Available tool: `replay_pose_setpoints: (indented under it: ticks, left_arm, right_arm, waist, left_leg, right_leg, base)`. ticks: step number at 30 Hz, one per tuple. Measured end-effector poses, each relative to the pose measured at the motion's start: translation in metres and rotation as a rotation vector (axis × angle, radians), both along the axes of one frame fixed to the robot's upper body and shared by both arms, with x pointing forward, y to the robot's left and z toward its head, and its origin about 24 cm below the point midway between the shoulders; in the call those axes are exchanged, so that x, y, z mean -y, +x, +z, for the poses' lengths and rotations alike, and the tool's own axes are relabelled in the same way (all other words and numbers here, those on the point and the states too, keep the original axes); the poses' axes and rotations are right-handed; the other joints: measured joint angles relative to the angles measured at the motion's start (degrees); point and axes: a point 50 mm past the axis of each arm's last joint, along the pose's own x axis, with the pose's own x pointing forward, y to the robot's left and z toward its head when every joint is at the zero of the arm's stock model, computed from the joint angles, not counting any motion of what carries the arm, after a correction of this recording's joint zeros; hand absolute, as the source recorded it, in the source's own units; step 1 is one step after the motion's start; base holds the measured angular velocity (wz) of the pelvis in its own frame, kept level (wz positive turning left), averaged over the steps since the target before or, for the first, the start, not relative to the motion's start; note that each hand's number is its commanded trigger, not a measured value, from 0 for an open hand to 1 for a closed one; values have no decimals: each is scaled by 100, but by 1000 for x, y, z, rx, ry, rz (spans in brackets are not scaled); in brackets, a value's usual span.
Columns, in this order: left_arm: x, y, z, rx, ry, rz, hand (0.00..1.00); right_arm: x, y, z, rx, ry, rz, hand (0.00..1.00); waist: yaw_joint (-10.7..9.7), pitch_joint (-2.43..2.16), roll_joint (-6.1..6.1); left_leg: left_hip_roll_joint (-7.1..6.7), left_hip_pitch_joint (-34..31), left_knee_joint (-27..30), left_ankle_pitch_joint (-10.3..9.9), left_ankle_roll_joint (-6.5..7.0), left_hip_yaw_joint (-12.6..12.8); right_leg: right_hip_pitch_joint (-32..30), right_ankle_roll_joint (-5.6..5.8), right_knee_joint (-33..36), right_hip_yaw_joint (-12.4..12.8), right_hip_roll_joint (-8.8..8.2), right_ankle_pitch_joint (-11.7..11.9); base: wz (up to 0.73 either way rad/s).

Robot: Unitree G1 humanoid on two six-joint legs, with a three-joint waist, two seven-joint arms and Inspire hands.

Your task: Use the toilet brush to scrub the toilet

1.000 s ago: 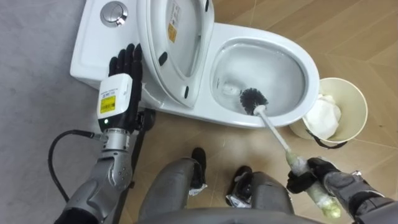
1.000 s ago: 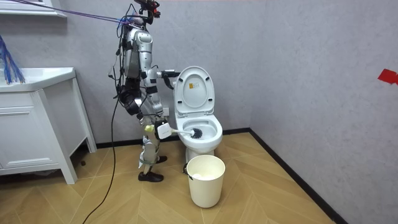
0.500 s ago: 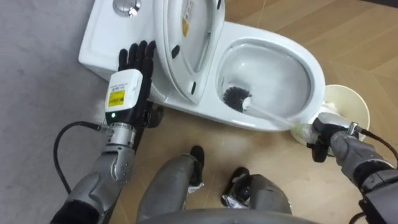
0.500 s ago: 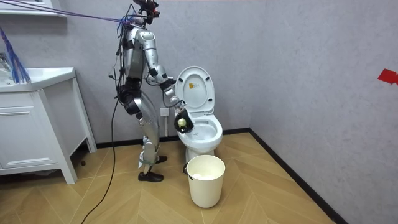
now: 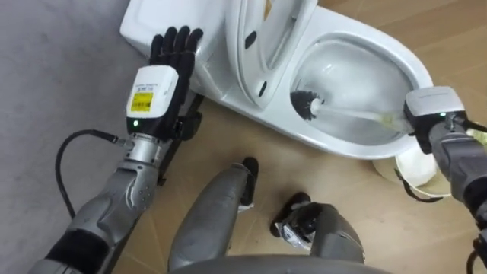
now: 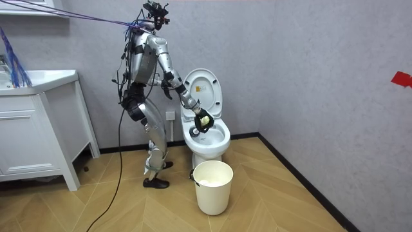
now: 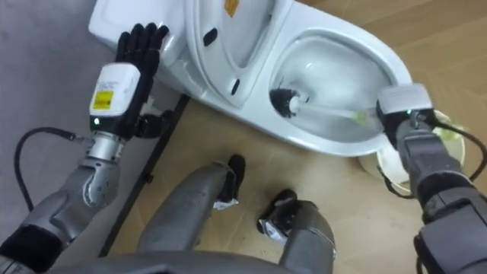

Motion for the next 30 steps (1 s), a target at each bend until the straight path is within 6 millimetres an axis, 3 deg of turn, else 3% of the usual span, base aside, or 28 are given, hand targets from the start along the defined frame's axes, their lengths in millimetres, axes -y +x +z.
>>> replay_pose_setpoints:
  ticks: [5, 9, 14, 18, 22, 30]
  left_arm:
    - [-9, 3, 3, 6, 28, 42, 0]
    - [-13, 5, 6, 6, 3, 87, 0]
    - [-15, 5, 15, 26, -12, 112, 0]
    - [-15, 10, 23, 49, -23, 120, 0]
    - [-13, 11, 28, 64, -20, 143, 0]
    - [-15, 16, 32, 70, -26, 178, 0]
  right_arm:
    - [18, 14, 27, 77, -105, -8, 100]
    - [25, 15, 32, 86, -128, -55, 100]
    - [39, 16, 41, 160, -41, -211, 100]
    - [44, 16, 44, 229, 83, -344, 100]
    - [51, 9, 41, 287, 223, -503, 100]
    - [53, 8, 42, 398, 400, -629, 100]
  waist:
    - [207, 33, 141]
    - [338, 37, 151]
    - [333, 51, 218]
    - [283, 55, 233]
    - [118, 62, 225]
    - [-79, 63, 222]
  left_leg:
    - [-76, -494, 329, -42, 42, -67]
    - [-174, -857, 559, -61, 60, -114]
    - [-256, -1353, 762, -58, 73, -154]
    - [-281, -1631, 859, -60, 82, -94]
    - [-396, -1755, 1013, -91, 123, 10]
    - [-429, -1810, 1142, -105, 149, 91]
  right_leg:
    - [-435, 4, 418, -31, -146, -139]
    - [-777, -10, 767, -68, -312, -277]
    - [-1269, -21, 1049, -60, -426, -345]
    - [-1579, -61, 1248, -23, -521, -386]
    - [-1778, -63, 1624, 70, -750, -567]
    - [-1878, -58, 1823, 177, -831, -602]
  base:
    - [11]
    - [18]
    - [7]
    - [0]
    - [15]
    - [-1]
